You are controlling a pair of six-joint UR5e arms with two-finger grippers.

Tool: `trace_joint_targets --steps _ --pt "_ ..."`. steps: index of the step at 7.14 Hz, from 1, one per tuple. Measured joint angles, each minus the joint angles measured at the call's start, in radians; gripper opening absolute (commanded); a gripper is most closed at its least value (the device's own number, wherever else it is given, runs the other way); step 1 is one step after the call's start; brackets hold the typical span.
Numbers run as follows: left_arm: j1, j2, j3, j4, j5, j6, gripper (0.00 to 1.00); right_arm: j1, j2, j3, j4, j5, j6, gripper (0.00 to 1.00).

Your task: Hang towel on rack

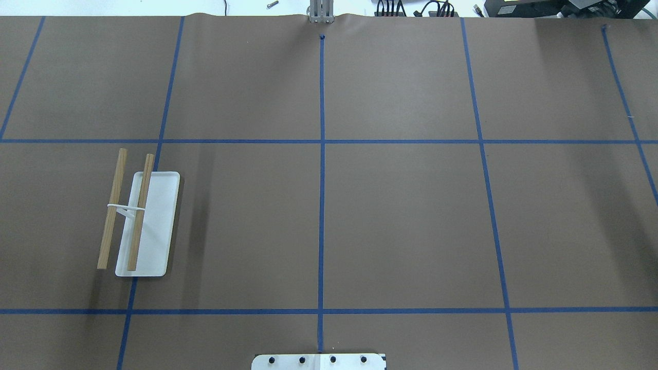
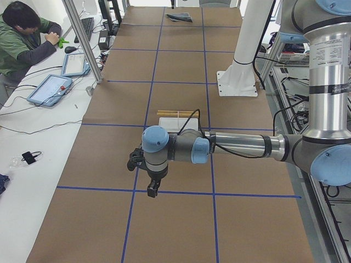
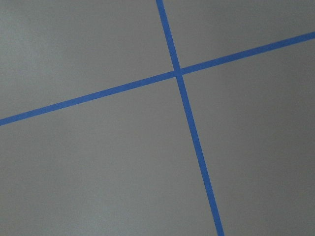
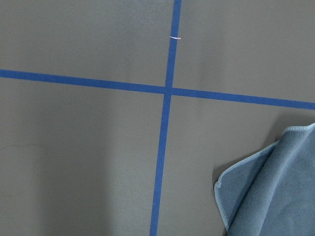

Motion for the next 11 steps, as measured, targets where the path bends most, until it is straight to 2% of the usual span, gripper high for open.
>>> trace_joint_targets --steps 2,5,7,9,11 --pt "0.0 0.0 -0.014 -0.002 0.002 -0.002 1.0 -0.023 0.013 -0.002 0.0 -0.01 0.001 1.0" --pt "-0.002 -0.019 -0.027 -0.013 -0.001 -0.005 1.0 -0.046 0.088 0.002 0.001 -0.019 0.01 1.0" --pt "-0.001 -0.036 -0.021 -0.115 -0.002 -0.008 1.0 -0.045 0.09 0.016 0.021 -0.027 0.001 1.0" --pt "-0.001 -0.039 -0.02 -0.231 -0.008 -0.051 1.0 -0.044 0.016 0.002 0.151 -0.052 -0.003 1.0" --pt "-0.001 -0.04 -0.024 -0.264 -0.01 -0.073 1.0 -0.044 -0.033 -0.1 0.31 -0.063 -0.003 1.0"
